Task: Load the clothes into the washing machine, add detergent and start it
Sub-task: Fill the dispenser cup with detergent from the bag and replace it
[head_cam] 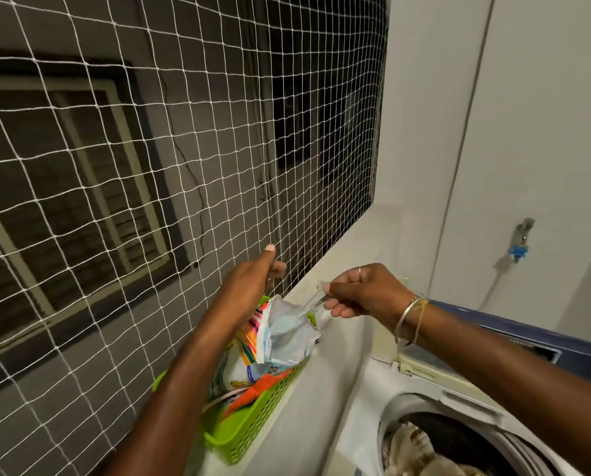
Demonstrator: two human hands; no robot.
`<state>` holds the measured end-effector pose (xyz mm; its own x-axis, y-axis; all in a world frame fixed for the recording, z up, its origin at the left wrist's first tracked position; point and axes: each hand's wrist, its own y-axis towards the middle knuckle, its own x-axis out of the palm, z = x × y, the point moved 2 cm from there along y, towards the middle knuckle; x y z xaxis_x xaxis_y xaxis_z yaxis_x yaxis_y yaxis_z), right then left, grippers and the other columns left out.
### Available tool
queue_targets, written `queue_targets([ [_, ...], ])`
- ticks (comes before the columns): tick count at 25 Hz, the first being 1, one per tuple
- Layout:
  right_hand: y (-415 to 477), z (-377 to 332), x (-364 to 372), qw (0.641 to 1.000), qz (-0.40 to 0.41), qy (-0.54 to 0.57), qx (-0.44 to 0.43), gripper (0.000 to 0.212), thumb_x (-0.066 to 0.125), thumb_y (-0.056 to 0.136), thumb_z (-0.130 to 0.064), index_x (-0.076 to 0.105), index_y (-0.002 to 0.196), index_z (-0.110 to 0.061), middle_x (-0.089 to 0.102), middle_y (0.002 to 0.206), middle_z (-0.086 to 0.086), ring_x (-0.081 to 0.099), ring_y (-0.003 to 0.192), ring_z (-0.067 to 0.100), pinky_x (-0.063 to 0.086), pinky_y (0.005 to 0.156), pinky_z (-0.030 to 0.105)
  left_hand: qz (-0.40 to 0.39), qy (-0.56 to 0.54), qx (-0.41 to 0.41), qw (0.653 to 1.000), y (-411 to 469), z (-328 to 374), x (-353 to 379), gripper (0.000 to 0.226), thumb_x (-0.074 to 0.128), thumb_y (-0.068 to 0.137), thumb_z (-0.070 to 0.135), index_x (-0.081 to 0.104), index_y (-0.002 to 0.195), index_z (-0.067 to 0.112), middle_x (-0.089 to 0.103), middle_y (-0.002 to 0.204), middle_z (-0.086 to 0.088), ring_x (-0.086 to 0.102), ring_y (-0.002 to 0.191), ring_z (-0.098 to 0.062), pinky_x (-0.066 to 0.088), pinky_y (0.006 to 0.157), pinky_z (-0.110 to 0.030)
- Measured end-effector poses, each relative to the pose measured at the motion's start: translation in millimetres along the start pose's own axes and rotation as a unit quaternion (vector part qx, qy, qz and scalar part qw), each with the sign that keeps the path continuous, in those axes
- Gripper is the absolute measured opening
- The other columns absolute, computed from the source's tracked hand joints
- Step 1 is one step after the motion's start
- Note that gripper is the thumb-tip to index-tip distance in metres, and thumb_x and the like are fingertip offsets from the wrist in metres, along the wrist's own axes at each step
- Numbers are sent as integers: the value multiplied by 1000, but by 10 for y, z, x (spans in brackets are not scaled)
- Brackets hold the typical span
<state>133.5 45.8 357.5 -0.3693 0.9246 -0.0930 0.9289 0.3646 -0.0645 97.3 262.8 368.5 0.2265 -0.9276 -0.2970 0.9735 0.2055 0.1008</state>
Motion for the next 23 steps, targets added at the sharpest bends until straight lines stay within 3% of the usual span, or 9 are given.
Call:
queue_targets([
  [7, 41, -185, -386, 998, 44, 50, 12, 18, 75, 85, -13, 73, 90, 4, 74, 83, 19, 67, 59, 16, 55, 52, 19, -17, -9, -5, 1000, 27, 21, 79, 49, 38, 101, 57, 75, 100, 26, 75, 105, 8, 66, 106, -15, 48, 100, -38],
  [11, 292, -193, -631, 994, 77, 71, 23, 21, 76, 84, -13, 73, 93, 6, 73, 86, 22, 65, 58, 18, 56, 53, 20, -11, -4, -18, 1000, 67, -53, 49, 49, 39, 99, 62, 75, 97, 29, 75, 103, 9, 65, 107, -16, 48, 102, -47],
  [17, 915, 133, -818, 992, 90, 40, 82, 29, 77, 84, -17, 72, 99, 7, 73, 87, 22, 66, 57, 17, 58, 57, 22, -2, 11, -34, 999, 71, -148, 23, 49, 36, 101, 58, 75, 101, 29, 74, 108, 10, 65, 108, -15, 46, 103, -43],
  [23, 1477, 432, -815, 988, 91, -25, 120, 26, 76, 84, -20, 73, 97, 3, 73, 79, 18, 65, 55, 17, 54, 49, 22, 3, -7, -66, 998, 53, -261, 8, 54, 39, 92, 71, 78, 93, 34, 76, 100, 13, 71, 99, -15, 49, 101, -50],
])
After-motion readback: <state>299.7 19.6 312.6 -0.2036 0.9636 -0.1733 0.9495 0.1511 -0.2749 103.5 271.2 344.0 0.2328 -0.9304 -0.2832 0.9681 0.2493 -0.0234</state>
